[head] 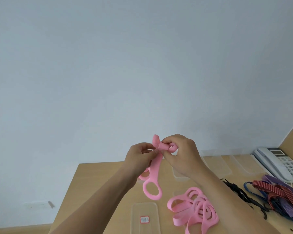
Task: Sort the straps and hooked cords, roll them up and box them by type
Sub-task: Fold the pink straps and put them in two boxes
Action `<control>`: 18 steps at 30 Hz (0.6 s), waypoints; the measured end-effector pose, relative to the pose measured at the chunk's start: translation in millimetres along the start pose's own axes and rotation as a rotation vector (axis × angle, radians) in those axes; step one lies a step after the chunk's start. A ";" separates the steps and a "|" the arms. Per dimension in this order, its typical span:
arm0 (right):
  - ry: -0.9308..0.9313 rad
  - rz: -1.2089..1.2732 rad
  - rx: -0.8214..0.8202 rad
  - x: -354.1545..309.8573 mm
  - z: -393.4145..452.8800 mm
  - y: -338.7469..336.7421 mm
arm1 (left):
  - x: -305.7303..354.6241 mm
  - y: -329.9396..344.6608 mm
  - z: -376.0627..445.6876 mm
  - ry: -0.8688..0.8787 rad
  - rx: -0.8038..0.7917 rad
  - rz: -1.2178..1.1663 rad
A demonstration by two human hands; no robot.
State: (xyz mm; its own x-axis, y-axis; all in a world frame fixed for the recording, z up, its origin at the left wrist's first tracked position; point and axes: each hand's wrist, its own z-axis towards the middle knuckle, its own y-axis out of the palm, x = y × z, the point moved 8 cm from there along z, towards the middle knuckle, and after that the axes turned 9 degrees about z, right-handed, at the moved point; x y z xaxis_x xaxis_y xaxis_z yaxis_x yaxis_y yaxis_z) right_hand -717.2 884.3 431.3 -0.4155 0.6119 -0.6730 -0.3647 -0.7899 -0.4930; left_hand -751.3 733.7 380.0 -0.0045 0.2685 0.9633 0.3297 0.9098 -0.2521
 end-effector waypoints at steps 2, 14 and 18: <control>-0.022 0.002 0.024 -0.9 -0.2 -1.1 | -0.2 2.2 -0.1 -0.010 -0.012 0.002; -0.212 -0.178 0.058 -16.2 -4.8 3.3 | 18.9 4.5 -5.4 0.049 -0.070 -0.110; -0.234 -0.178 0.008 -16.3 -6.0 6.9 | 17.5 -0.9 -3.2 0.059 -0.027 -0.100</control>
State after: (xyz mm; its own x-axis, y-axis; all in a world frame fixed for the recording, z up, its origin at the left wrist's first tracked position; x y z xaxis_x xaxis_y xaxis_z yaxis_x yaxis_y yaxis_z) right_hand -707.9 868.7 435.5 -0.5249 0.7342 -0.4307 -0.4551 -0.6696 -0.5869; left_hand -748.6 736.5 397.3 0.0171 0.1572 0.9874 0.3554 0.9221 -0.1530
